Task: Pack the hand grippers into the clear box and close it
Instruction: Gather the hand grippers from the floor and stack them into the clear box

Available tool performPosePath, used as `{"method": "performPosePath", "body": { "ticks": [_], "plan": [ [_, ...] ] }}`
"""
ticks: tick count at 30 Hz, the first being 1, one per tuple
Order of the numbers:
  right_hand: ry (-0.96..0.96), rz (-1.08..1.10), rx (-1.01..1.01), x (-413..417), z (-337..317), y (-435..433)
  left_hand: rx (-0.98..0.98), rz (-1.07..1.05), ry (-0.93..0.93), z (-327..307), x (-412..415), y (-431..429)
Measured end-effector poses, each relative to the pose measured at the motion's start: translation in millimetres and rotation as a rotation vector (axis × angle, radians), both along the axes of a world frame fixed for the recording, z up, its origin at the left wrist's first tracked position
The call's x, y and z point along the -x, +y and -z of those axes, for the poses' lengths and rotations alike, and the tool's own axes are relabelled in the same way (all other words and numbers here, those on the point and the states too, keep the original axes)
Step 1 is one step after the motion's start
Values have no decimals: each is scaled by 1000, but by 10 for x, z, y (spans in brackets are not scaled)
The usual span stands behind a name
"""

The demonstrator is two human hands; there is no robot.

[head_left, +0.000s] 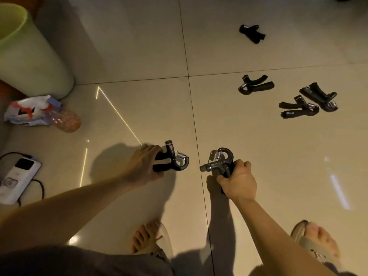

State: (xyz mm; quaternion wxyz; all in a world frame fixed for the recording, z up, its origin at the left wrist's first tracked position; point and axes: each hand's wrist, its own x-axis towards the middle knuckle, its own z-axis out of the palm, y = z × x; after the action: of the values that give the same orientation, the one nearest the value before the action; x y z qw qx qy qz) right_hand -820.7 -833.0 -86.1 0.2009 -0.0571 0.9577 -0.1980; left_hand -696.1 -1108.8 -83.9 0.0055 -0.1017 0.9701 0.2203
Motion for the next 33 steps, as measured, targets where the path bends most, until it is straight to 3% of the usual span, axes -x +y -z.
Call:
{"method": "performPosePath", "body": {
  "ticks": [5,13,20,25,33],
  "plan": [
    [136,41,178,-123,-625,252,-13,9,16,-760,98,194],
    [338,27,366,-778,-1889,861,-18,145,243,-2077,-272,821],
    [478,-41,401,-1859,-2923,1537,-14,220,362,-3042,-1213,1477],
    [441,-50,459,-2794,-3497,2112,53,237,385,-3541,-2084,1957],
    [497,-74,346,-4144,-4130,3156,24,322,429,-4042,-3319,2985]
  ]
}}
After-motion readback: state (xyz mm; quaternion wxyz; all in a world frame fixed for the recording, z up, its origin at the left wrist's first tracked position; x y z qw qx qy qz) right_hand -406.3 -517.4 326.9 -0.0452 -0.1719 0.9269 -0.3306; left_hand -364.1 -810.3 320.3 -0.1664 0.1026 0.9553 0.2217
